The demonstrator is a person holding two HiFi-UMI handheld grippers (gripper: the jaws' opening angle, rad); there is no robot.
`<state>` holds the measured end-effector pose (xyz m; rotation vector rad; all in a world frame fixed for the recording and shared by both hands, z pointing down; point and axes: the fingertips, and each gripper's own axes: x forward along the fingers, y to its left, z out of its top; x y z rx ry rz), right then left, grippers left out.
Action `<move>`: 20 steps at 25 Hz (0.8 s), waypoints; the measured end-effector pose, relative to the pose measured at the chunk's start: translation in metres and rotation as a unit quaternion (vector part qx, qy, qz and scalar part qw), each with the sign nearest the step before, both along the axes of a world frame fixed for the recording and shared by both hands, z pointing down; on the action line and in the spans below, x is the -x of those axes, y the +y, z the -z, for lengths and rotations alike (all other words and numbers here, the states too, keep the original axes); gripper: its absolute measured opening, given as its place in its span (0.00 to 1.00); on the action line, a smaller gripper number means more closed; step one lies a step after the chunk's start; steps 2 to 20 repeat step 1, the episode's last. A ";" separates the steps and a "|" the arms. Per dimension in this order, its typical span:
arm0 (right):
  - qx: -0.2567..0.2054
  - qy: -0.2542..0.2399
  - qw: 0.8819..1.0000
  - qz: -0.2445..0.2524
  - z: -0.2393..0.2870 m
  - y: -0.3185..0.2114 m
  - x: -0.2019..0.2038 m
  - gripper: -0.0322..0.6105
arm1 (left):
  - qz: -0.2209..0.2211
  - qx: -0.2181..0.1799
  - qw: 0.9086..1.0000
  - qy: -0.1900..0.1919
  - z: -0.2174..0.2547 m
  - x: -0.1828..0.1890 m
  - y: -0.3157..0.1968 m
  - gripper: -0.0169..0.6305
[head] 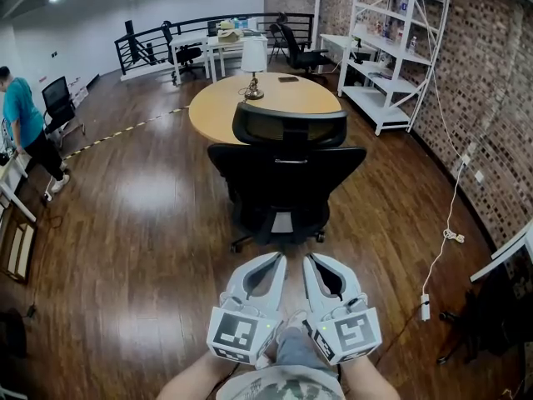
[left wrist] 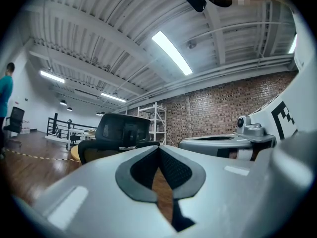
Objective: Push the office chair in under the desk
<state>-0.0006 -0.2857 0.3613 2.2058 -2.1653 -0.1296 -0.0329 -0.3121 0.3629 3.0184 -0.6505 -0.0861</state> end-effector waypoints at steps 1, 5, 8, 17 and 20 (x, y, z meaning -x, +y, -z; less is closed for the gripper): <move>-0.001 0.000 1.000 0.001 0.000 0.000 0.000 0.05 | 0.001 -0.001 1.000 0.000 0.000 0.000 0.000 0.05; -0.001 0.000 1.000 0.001 0.000 0.000 0.000 0.05 | 0.001 -0.001 1.000 0.000 0.000 0.000 0.000 0.05; -0.001 0.000 1.000 0.001 0.000 0.000 0.000 0.05 | 0.001 -0.001 1.000 0.000 0.000 0.000 0.000 0.05; -0.001 0.000 1.000 0.001 0.000 0.000 0.000 0.05 | 0.001 -0.001 1.000 0.000 0.000 0.000 0.000 0.05; -0.001 0.000 1.000 0.001 0.000 0.000 0.000 0.05 | 0.001 -0.001 1.000 0.000 0.000 0.000 0.000 0.05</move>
